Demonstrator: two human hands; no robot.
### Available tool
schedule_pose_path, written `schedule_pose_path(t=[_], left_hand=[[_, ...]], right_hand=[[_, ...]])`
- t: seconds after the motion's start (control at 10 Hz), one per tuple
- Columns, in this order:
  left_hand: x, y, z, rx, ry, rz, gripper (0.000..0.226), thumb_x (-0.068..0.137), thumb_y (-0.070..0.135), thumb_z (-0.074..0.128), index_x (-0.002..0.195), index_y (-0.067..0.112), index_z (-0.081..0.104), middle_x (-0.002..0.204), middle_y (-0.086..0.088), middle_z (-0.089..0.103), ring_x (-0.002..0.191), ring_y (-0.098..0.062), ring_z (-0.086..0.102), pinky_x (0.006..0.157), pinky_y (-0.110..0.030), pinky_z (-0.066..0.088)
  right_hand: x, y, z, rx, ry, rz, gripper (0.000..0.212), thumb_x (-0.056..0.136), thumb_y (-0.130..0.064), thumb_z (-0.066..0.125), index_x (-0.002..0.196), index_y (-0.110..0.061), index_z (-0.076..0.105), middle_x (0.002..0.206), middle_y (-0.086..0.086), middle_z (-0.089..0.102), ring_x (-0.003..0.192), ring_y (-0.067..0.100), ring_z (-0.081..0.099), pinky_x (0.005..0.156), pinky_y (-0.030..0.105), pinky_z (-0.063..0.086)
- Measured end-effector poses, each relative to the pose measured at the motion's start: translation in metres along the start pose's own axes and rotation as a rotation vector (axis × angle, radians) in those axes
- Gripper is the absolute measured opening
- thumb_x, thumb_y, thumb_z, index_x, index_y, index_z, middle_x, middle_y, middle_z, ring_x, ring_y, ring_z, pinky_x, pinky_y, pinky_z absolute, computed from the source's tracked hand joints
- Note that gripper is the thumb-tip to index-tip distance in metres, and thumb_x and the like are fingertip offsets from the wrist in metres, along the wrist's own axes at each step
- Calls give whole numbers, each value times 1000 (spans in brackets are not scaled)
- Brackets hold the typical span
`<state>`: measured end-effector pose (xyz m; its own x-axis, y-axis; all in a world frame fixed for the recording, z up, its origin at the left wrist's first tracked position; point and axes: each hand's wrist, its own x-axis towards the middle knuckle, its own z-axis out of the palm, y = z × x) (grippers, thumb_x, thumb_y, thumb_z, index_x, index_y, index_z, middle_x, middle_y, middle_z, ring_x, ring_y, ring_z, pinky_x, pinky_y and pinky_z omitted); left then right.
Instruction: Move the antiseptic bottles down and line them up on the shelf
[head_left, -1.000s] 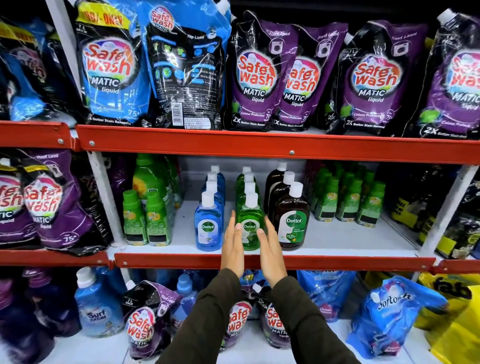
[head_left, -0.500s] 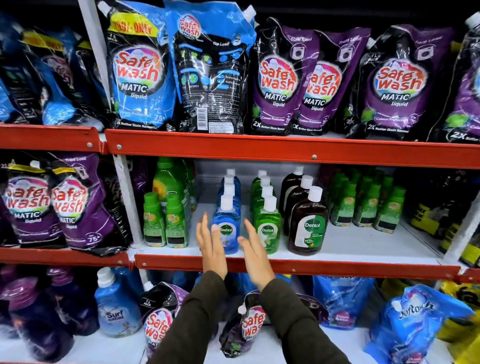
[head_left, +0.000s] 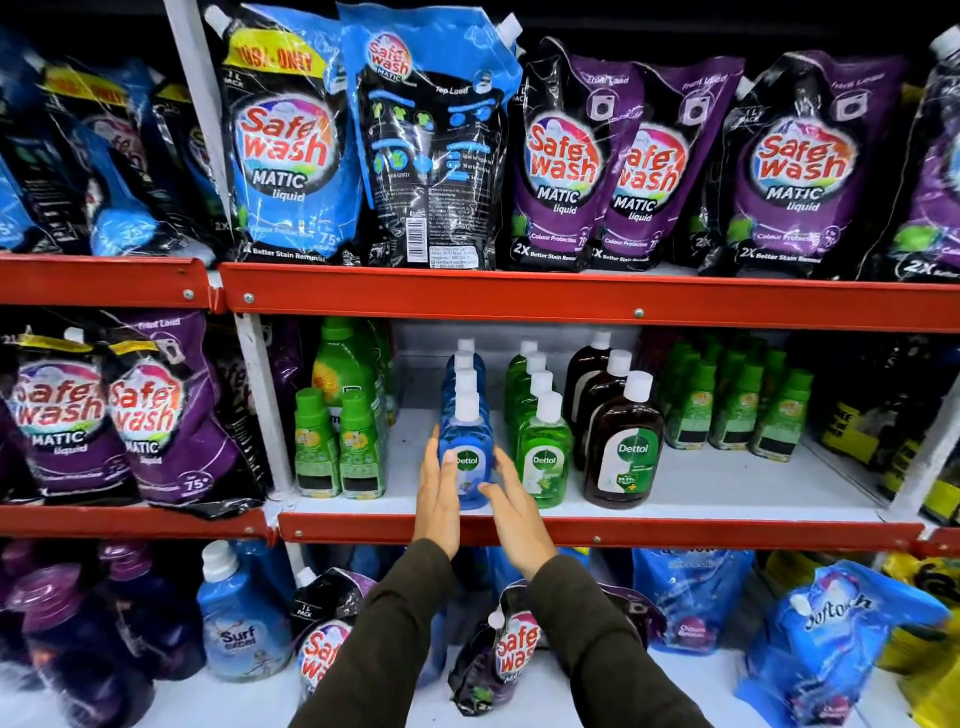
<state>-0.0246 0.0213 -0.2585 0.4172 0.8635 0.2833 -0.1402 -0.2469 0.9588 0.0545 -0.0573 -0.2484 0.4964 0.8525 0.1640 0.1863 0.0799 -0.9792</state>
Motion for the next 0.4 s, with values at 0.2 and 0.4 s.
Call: schedule_pose_path(t=[0.2,0.4], left_hand=[[-3,5,1,4,-1,1,53,108,38,29,159,27,18,166,-3,27,148,-17,33,123,-37,29],[-10,11,1,66,94,51,51,108,34,33,158,26,22,166,0,26,151,-14,27,120,-30,24]], right_hand=[[0,0,-4,-25,-30,17,60,100,-13,45,155,-23,26,155,-2,42,133,4,44,105,13,35],[-12,-11,-19,-120,-5,-34,53,103,-30,44,153,-28,27,158,-2,38,142,6,36,118,24,30]])
